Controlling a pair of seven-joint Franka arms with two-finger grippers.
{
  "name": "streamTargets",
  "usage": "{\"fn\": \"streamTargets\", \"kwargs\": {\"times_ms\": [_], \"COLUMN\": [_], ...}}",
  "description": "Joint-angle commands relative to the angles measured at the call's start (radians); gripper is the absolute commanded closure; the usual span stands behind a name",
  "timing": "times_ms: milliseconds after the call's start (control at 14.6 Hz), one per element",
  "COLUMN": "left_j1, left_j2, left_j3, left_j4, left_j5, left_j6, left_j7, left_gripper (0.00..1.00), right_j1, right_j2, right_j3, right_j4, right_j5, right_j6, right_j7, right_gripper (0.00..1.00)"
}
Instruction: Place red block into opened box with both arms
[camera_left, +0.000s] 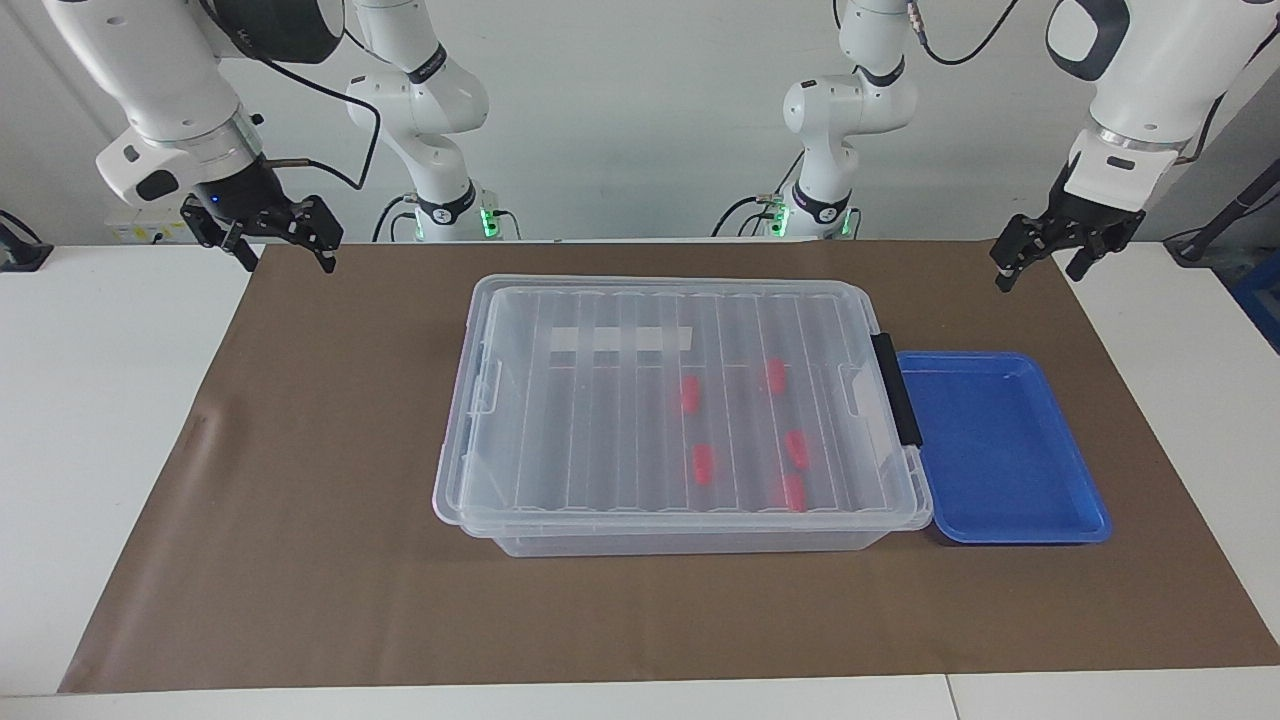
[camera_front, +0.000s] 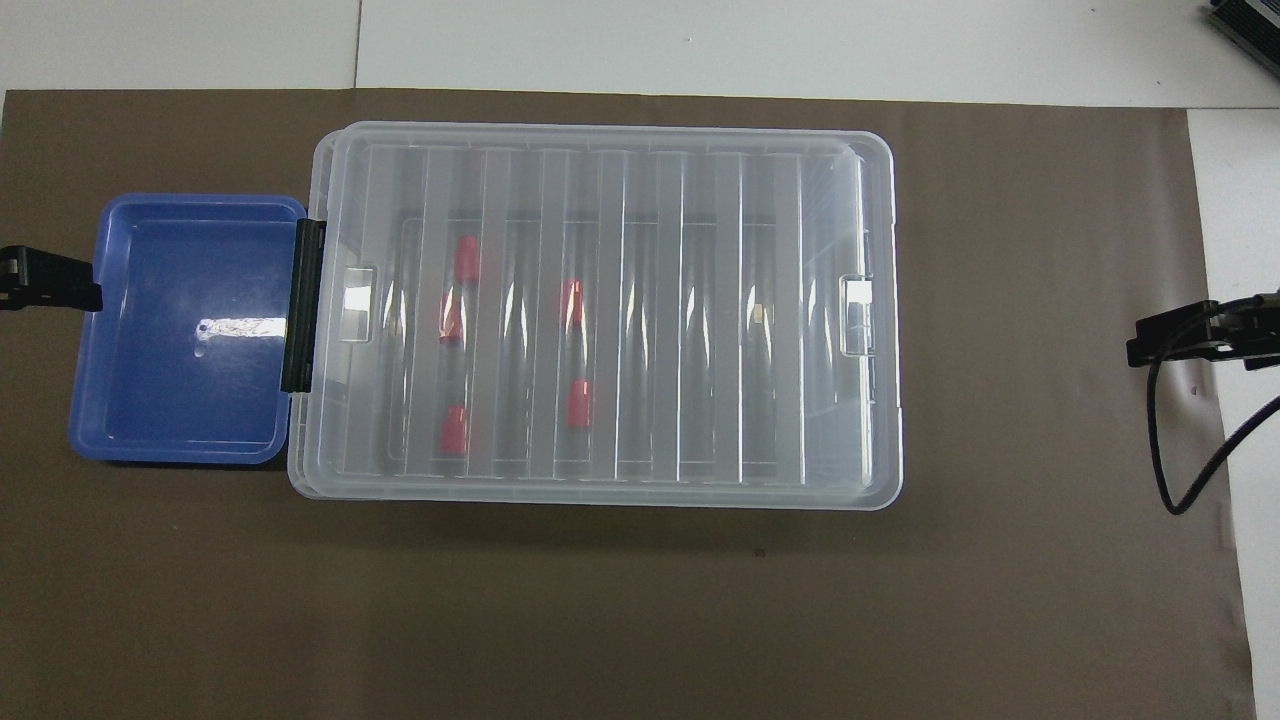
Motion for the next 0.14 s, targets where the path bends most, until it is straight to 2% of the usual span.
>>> {"fn": "streamTargets", "kwargs": {"times_ms": [0,68], "left_j1": [0.015,0.015], "left_j2": [-0.034,-0.034], "left_j3": [-0.007,-0.007], "left_j4": [-0.045,-0.045], "left_j5": [-0.005,-0.005], "left_j6": [0.027,0.027], "left_j7": [0.0,0.002], "left_gripper": [0.0,0.0], "right_j1": [-0.001,0.001], "right_j2": [-0.002,-0.004], "right_j3": [0.01,0.01], "right_j4": [0.004,0.004], "right_j5": [-0.005,-0.005], "right_j6": [0.003,0.003], "right_j7": [0.025,0.023], "right_gripper": [0.0,0.0]}}
